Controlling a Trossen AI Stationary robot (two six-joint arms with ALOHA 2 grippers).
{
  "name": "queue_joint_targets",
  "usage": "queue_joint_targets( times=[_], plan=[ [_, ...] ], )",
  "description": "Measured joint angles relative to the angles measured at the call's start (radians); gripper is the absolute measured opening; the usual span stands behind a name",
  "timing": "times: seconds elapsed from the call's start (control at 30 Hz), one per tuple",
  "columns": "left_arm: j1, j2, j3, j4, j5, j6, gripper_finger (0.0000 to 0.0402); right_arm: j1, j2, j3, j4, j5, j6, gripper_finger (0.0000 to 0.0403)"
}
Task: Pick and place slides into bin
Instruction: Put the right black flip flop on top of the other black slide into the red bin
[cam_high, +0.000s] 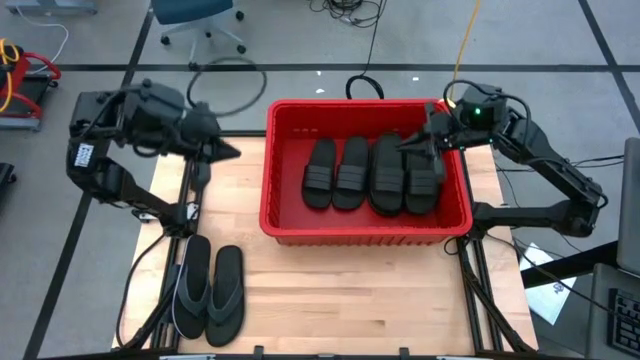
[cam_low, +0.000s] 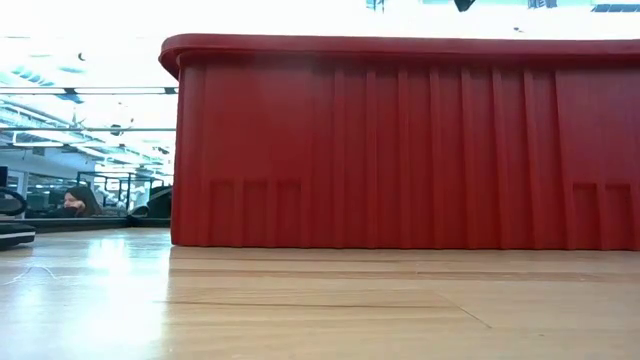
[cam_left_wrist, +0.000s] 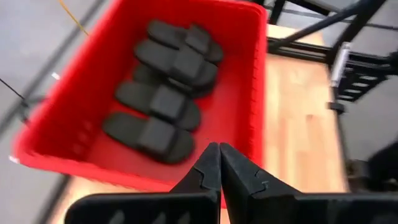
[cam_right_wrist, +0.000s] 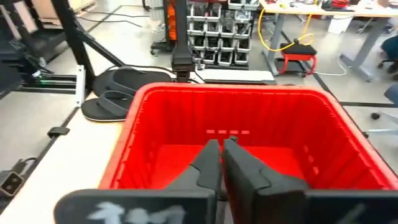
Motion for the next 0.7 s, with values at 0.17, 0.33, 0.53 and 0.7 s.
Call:
queue_joint_targets(
  times=[0.17, 0.33, 0.53, 0.7],
  plan=[
    [-0.088, 0.011, -0.033, -0.004, -0.053, -0.193, 0.0002, 0.08, 0.002, 0.0, 0.017, 0.005, 0.063, 0.0011],
    [-0.147, -0.011, -0.091, 0.065, -0.13, -0.247, 0.0002, 0.243, 0.019, -0.001, 0.089, 0.039, 0.21, 0.0003],
    [-0.234, -0.08, -0.26, 0.209, -0.088, -0.223, 0.0003, 0.522, 0.076, -0.027, 0.257, 0.392, 0.272, 0.0002],
    [-0.357, -0.172, -0.475, 0.188, 0.024, -0.409, 0.0004, 0.667, 0.14, -0.059, 0.393, 0.529, 0.297, 0.0001]
  ],
)
